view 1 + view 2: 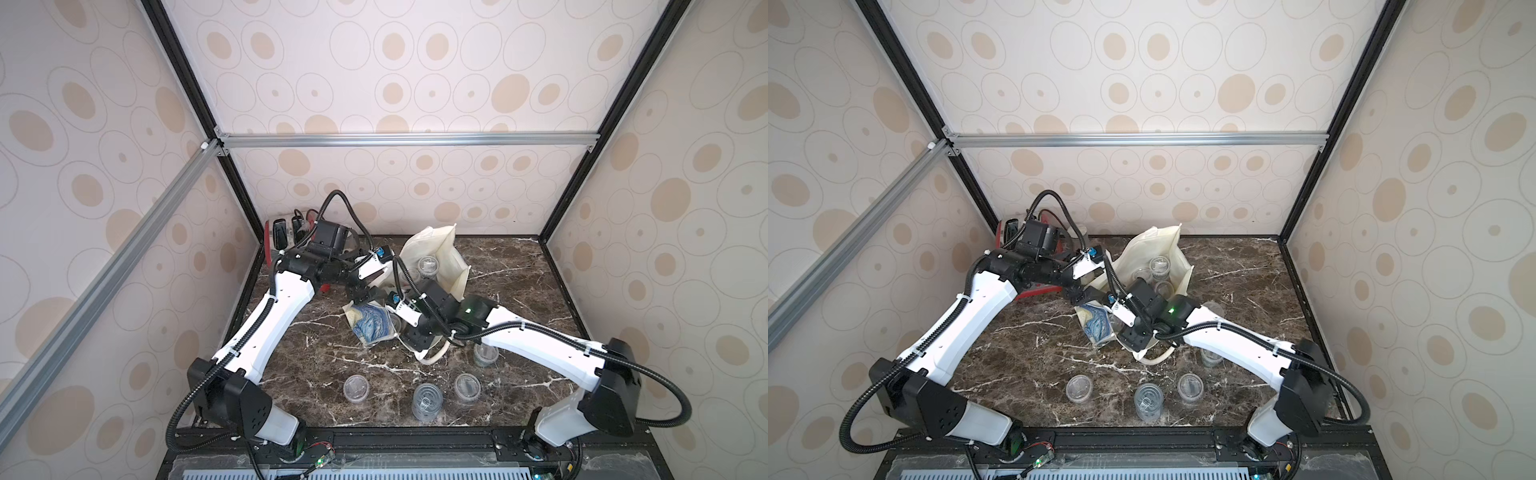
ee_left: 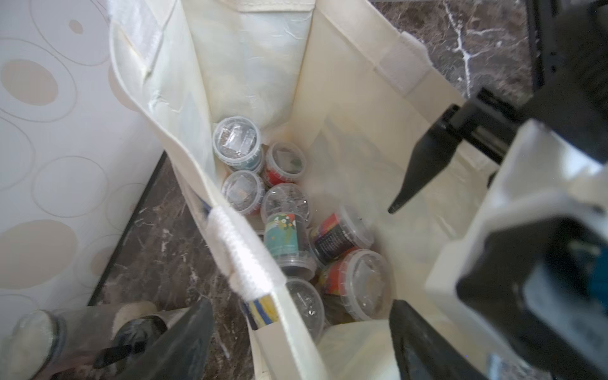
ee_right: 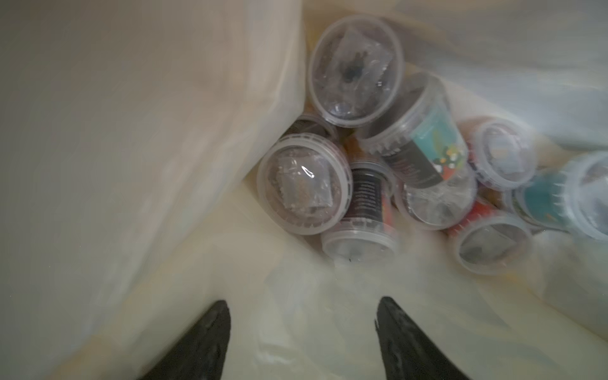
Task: Take out the seed jars from the canvas bag
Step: Adjust the canvas bag at the center of the board.
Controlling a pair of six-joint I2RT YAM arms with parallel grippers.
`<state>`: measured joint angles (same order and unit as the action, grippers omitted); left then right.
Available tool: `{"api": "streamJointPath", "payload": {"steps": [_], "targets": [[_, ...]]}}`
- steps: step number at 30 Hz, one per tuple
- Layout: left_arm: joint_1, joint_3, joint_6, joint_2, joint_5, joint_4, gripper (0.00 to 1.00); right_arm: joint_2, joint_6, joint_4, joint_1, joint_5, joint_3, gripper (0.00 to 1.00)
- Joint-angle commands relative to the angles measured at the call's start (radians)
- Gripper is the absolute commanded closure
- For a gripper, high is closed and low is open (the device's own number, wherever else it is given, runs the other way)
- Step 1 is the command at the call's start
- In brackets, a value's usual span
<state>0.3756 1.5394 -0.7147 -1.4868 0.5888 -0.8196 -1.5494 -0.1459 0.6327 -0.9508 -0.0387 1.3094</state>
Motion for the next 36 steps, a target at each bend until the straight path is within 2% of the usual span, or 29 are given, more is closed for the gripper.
{"api": "streamJointPath", "payload": {"steps": [1,8,12,14,19,23,27,31,34,36], "targets": [[0.003,0.042,0.050,-0.004,-0.069,0.055,0.07,-0.012,0.007,-0.018,-0.046,0.078,0.046,0.26],[0.003,0.020,0.080,0.001,-0.094,0.066,0.04,0.002,0.107,-0.098,-0.051,0.059,0.025,0.19],[0.003,-0.006,0.073,0.015,-0.113,0.063,0.04,-0.006,0.203,-0.074,-0.042,-0.093,0.040,0.17],[0.003,-0.014,0.067,0.026,-0.153,0.054,0.03,-0.003,0.252,-0.061,-0.019,-0.131,0.035,0.18],[0.003,-0.018,0.036,0.047,-0.185,-0.009,0.02,0.048,0.287,-0.097,0.004,-0.089,-0.019,0.17],[0.002,-0.021,0.021,0.081,-0.217,-0.048,0.02,0.071,0.348,-0.122,0.014,-0.125,-0.043,0.17],[0.000,-0.033,-0.007,0.102,-0.243,-0.087,0.02,0.014,0.485,-0.048,0.029,-0.186,0.030,0.16],[-0.006,-0.054,-0.016,0.114,-0.250,-0.091,0.02,-0.082,0.662,-0.050,0.029,-0.181,0.093,0.12],[-0.007,-0.056,-0.014,0.120,-0.257,-0.089,0.02,-0.145,0.683,-0.095,0.029,-0.159,0.124,0.07],[-0.011,-0.047,-0.015,0.124,-0.249,-0.099,0.02,-0.180,0.725,-0.109,0.030,-0.206,0.136,0.04]]}}
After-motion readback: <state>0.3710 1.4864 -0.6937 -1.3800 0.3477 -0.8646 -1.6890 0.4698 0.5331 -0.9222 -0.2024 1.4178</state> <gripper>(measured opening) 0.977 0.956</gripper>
